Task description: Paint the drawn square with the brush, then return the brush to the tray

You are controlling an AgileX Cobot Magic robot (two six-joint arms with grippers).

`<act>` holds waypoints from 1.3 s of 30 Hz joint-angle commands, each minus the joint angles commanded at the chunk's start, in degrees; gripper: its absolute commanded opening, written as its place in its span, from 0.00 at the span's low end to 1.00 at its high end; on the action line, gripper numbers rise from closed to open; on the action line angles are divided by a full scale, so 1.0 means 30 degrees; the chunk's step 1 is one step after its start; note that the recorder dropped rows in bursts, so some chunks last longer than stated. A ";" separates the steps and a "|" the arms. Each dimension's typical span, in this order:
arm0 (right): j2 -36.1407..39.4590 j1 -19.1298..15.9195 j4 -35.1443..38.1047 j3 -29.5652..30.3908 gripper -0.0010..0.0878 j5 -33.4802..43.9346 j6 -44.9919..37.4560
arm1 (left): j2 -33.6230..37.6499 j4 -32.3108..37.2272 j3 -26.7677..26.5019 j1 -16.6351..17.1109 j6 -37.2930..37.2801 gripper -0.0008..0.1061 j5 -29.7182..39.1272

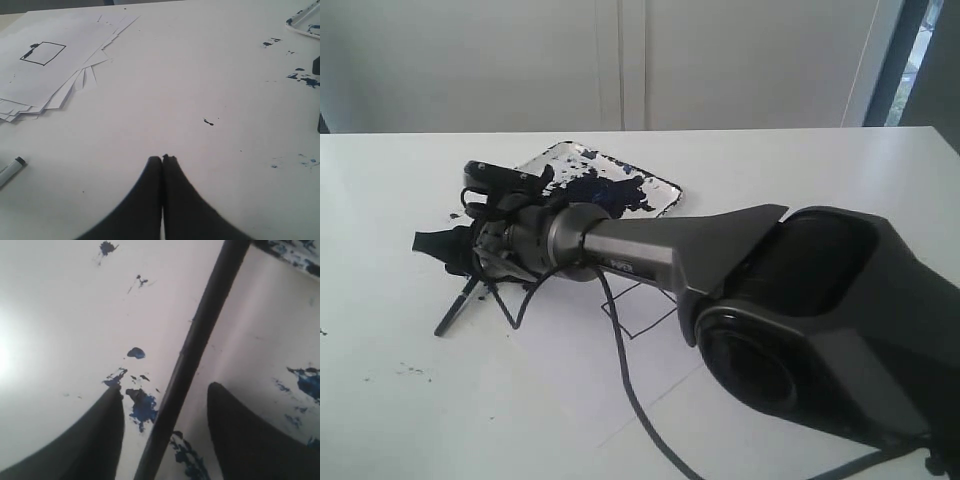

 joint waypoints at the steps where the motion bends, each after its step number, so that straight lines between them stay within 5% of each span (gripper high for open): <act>1: 0.0000 0.0000 0.0000 0.0000 0.42 0.0142 0.0000 | 0.0000 0.0000 0.0000 0.0000 0.0000 0.01 0.0000; 10: 0.0000 0.0034 -0.0214 0.0000 0.01 0.1421 0.0035 | 0.0000 0.0000 0.0000 0.0000 0.0000 0.01 0.0000; 16: -0.0552 0.0535 -0.1504 0.0000 0.01 0.2331 -0.0909 | 0.0000 0.0000 0.0000 0.0000 0.0000 0.01 0.0000; 28: -0.7438 0.2445 -0.4671 0.0000 0.01 1.5896 -1.6642 | 0.0000 0.0000 0.0000 0.0000 0.0000 0.01 0.0000; 32: -0.8791 0.2168 -0.3299 0.0094 0.01 1.5896 -2.0128 | 0.0000 0.0000 0.0000 0.0000 0.0000 0.01 0.0000; 39: -0.9020 0.0934 -0.1794 0.0307 0.01 1.5896 -2.1122 | 0.0000 0.0000 0.0000 0.0000 0.0000 0.01 0.0000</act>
